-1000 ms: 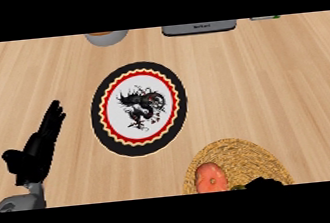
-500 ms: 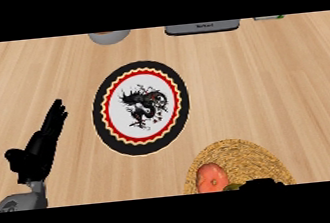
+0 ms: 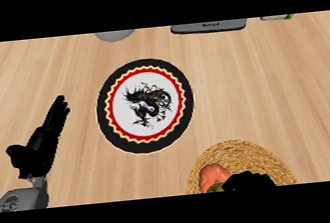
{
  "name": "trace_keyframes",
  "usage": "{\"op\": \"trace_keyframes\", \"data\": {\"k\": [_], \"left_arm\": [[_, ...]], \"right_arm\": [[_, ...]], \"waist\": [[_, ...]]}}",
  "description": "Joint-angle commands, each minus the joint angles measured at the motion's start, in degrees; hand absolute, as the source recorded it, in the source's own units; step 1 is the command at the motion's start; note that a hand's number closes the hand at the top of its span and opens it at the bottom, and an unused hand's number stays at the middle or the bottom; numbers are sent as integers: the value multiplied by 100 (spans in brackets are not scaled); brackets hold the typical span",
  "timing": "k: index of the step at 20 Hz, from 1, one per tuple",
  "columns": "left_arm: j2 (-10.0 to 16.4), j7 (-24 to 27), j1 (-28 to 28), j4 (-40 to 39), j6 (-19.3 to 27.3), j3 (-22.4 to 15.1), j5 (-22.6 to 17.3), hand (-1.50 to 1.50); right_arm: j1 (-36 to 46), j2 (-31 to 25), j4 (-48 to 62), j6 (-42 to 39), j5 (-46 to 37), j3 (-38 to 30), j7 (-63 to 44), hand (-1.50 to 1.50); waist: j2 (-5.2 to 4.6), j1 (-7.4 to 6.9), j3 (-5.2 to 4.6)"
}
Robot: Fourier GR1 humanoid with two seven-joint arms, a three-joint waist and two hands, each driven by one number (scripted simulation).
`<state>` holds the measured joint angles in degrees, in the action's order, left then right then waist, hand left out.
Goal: Pick the lemon from the placemat and place it in the plate
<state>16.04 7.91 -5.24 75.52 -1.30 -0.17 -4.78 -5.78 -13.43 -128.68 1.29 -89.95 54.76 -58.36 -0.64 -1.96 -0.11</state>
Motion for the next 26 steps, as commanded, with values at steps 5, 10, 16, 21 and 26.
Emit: {"op": "trace_keyframes", "data": {"k": [5,10,16,21,26], "left_arm": [[-183,-52,-119,-8,54,-197,134,0],[-47,49,-149,-61,-75,-79,62,0],[-204,-95,-177,-10,40,-230,161,0],[-155,-19,-301,-147,-20,-133,117,0],[-252,-68,-455,-186,28,-183,152,0]], "right_arm": [[1277,1271,1061,77,859,-827,-401,150],[1359,1242,1488,379,1124,-951,-388,150],[1741,1297,1850,1320,1370,-1418,-602,150],[2730,1328,3348,2007,1860,-2093,-910,-150],[3504,1337,4410,2809,2593,-2528,-972,-150]], "waist": [[-59,-140,-3],[-104,-271,-8],[-90,-294,15],[-103,-317,9],[-108,-360,18]]}}
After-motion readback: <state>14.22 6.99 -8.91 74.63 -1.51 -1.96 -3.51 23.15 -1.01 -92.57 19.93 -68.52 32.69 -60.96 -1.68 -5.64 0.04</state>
